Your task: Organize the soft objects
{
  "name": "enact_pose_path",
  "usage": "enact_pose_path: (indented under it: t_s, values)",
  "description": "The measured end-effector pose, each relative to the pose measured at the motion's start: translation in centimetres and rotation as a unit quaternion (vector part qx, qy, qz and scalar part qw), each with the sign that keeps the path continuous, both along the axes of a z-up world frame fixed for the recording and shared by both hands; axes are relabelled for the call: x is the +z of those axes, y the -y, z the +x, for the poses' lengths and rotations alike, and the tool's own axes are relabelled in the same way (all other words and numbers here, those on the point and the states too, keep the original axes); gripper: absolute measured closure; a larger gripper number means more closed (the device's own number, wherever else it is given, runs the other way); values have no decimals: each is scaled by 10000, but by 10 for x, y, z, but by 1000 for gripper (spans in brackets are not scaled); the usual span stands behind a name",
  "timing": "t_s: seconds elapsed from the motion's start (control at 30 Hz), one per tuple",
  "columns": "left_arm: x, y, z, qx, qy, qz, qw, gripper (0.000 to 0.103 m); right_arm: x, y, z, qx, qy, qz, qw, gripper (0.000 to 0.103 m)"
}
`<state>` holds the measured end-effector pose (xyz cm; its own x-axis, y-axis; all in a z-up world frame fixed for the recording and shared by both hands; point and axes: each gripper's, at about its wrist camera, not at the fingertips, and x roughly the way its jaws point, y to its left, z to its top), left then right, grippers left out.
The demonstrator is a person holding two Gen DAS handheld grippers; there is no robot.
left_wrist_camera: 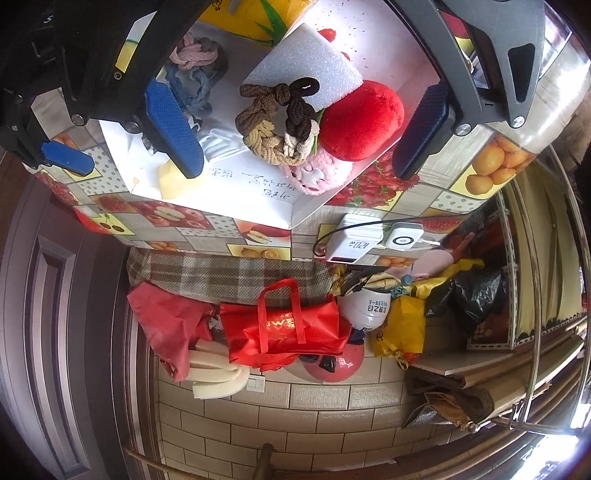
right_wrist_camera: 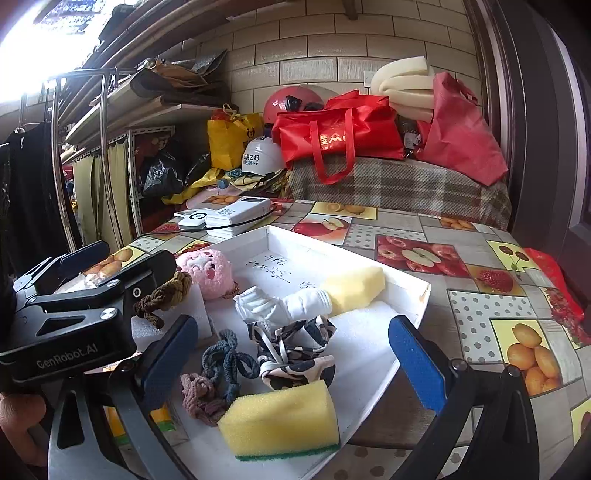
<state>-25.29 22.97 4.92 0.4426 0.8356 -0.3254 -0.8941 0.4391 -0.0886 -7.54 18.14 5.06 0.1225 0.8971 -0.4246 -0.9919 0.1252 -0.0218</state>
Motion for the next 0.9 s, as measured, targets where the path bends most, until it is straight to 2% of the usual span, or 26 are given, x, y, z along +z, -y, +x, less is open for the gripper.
enact_pose_path:
  t_s: [0.2,0.37,0.6,0.8,0.9]
  values:
    - [-2,6,-8,26,65,-257,9996,0,3,17,-9,2,206,210,9996,0]
    - [-4,21,-7,-89,-44,-401,9991,0,4,37,-9,52,81,212,9997,0]
    - [-5,55,1,-302,-326,-309,9985,0,5,77,-2,-76,15,291,9995,0]
    - [-3,86,10,-428,-619,-24,9972,0,15,135,-1,-350,250,790,9959,0]
    - [0,104,14,-511,-714,169,9960,0,28,172,5,-735,259,1449,9864,0]
